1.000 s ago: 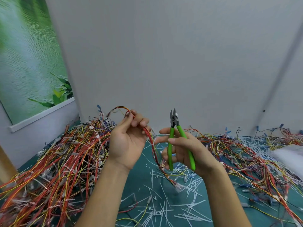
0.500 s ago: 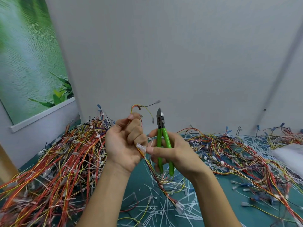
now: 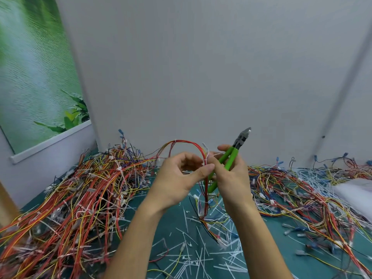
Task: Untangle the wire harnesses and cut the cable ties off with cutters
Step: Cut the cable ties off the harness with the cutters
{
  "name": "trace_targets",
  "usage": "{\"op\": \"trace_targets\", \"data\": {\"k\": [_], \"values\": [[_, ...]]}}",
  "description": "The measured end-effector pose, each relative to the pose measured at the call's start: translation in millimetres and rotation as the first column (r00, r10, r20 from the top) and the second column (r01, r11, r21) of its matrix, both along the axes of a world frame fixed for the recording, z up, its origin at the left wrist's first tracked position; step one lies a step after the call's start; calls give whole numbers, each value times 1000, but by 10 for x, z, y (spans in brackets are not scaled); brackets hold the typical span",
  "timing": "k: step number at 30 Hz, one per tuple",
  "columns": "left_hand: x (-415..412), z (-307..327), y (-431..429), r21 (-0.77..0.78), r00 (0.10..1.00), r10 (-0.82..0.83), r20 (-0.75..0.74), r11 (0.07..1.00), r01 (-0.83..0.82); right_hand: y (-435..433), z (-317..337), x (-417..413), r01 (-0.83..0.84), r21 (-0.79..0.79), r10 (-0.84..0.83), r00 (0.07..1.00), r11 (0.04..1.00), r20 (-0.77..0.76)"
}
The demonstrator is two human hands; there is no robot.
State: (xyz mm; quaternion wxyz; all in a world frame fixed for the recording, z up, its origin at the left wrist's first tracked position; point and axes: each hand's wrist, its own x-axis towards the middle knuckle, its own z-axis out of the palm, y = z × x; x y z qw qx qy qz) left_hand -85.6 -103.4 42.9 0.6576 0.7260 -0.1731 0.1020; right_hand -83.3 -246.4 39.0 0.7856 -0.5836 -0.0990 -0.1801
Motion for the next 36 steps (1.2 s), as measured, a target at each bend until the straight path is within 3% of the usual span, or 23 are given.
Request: {"op": "trace_targets", "data": {"k": [3, 9, 17, 28, 31, 36], "values": [[22, -30, -23, 23, 998, 4, 67, 1000, -5, 0, 9, 6, 3, 20, -4, 999, 1000, 32], [22, -37, -100, -140, 997, 68, 37, 988, -62, -18, 21, -11, -21, 6, 21, 996, 1000, 81], [61, -57, -36, -206, 988, -96, -117, 976, 71, -35, -41, 25, -58, -92, 66, 995, 994, 80], [68, -75, 9, -119, 985, -116, -128, 988, 101, -48, -97, 78, -74, -177, 89, 993, 981, 82], [62, -82, -13, -151, 985, -132, -110, 982, 115, -70, -77, 68, -113, -139, 122, 991, 984, 57], [44, -105, -42, -164, 977, -202, -66, 968, 189, -142, -36, 66, -272, 61, 275, 961, 960, -33]]}}
